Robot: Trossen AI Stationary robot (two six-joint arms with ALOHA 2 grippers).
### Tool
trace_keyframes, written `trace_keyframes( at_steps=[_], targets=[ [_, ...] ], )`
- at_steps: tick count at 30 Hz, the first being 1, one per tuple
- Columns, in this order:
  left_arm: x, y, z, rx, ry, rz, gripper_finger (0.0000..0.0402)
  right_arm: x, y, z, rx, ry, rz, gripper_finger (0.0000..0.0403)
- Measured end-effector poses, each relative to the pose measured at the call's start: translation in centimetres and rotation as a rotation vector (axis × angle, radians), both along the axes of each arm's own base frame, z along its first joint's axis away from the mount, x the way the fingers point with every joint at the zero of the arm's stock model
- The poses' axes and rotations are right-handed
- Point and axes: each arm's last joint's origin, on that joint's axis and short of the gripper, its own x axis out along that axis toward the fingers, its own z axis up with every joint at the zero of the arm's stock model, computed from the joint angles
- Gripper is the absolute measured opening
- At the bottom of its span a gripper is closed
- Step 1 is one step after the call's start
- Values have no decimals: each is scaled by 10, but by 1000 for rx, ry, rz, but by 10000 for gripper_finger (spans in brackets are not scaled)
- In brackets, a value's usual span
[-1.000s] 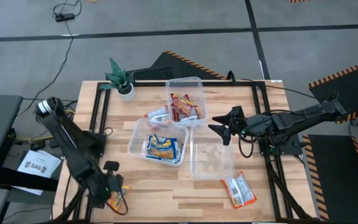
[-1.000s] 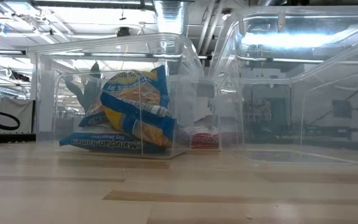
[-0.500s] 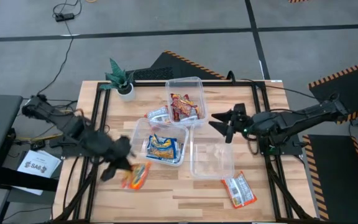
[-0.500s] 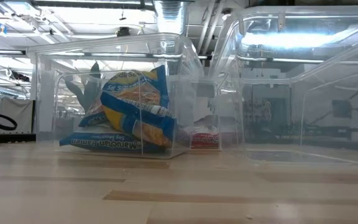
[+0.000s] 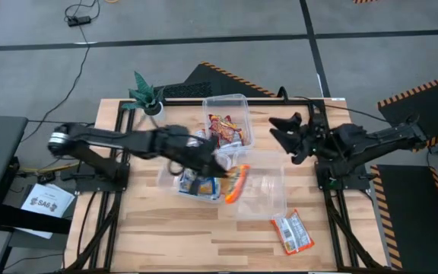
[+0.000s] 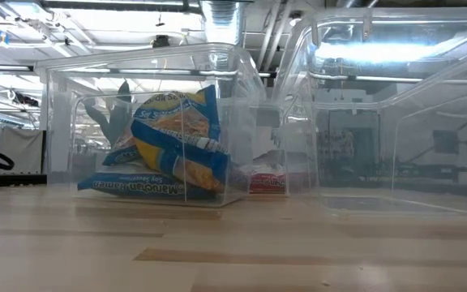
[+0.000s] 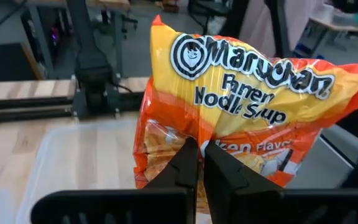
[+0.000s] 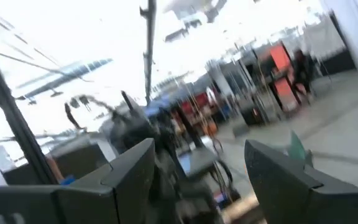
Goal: Sort Maruchan noodles
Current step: Put the bottom left orange noodle pack into the bottom right transparent bin
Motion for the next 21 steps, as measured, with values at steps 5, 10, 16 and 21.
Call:
trace_keyframes(
  at_steps=[5, 10, 16, 21],
  targets=[
    [44, 1, -36, 8, -57, 102, 0, -7, -1, 8, -33, -68, -19, 271],
    [67, 3, -69, 21, -19, 242, 0, -10, -2, 10, -32, -76, -20, 271],
    [74, 5, -78, 7, -23, 317, 0, -12, -2, 10, -33, -72, -20, 271],
    [74, 4, -78, 8, -19, 315, 0, -12, -2, 10, -36, -70, -21, 271]
  ],
)
